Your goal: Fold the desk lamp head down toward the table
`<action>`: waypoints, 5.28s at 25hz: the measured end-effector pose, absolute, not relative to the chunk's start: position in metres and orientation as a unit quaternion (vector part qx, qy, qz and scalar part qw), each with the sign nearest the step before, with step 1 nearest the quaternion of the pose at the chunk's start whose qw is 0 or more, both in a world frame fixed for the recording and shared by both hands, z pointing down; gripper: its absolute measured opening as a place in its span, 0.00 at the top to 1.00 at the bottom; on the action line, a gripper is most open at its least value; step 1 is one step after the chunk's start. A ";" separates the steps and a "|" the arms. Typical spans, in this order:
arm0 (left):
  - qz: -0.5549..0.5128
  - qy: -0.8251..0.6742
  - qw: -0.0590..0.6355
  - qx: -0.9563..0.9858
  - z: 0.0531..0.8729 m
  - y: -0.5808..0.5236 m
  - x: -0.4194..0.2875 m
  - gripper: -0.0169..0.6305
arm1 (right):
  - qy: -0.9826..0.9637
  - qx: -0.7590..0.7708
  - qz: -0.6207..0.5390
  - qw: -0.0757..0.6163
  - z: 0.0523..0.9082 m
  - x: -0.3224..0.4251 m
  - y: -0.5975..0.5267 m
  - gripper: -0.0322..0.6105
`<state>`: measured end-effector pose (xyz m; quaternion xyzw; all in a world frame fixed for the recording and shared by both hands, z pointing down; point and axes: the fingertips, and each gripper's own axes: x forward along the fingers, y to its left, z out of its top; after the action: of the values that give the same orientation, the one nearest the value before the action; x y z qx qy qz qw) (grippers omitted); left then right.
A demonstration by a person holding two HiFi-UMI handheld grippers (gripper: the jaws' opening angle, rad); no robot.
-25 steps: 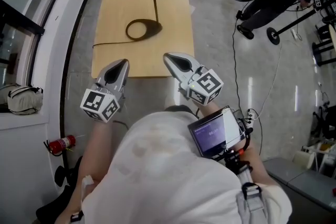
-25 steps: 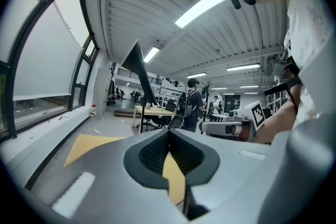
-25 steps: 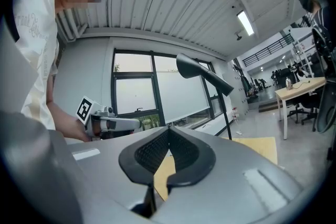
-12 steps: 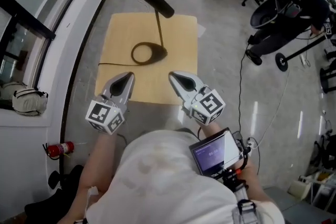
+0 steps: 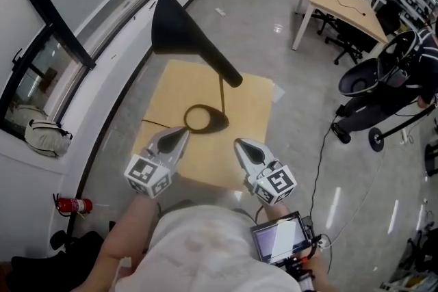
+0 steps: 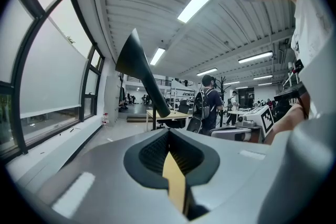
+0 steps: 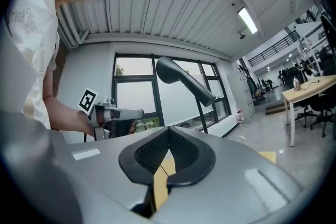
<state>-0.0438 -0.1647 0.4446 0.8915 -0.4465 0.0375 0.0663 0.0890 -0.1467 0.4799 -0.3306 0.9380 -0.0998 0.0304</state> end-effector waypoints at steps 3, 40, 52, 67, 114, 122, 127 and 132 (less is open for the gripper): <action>0.040 -0.448 0.062 0.891 0.441 -0.176 -0.034 0.97 | 0.938 -0.329 -0.101 0.030 0.481 0.099 -0.161 0.93; 0.013 -0.419 0.043 0.907 0.405 -0.269 -0.043 0.97 | 0.928 -0.367 -0.071 0.012 0.466 0.080 -0.255 0.93; 0.012 -0.414 0.024 0.910 0.392 -0.281 -0.042 0.97 | 0.926 -0.375 -0.043 0.007 0.453 0.083 -0.270 0.93; 0.027 -0.447 -0.037 0.893 0.328 -0.254 -0.070 0.86 | 0.928 -0.369 0.039 -0.037 0.428 0.082 -0.294 0.65; 0.084 -0.514 -0.174 0.835 0.172 -0.328 -0.058 0.73 | 0.901 -0.351 0.150 -0.206 0.443 0.058 -0.319 0.60; 0.090 -0.526 -0.181 0.826 0.170 -0.331 -0.060 0.74 | 0.902 -0.350 0.149 -0.206 0.440 0.059 -0.325 0.60; 0.093 -0.528 -0.174 0.826 0.172 -0.334 -0.070 0.75 | 0.902 -0.344 0.150 -0.211 0.441 0.050 -0.327 0.60; 0.101 -0.535 -0.164 0.823 0.181 -0.331 -0.081 0.75 | 0.902 -0.340 0.153 -0.219 0.445 0.048 -0.321 0.60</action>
<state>-0.0806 -0.3314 0.1811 0.8226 -0.5352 0.1006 -0.1635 0.0484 -0.3206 0.4449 -0.3396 0.9019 0.1528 -0.2190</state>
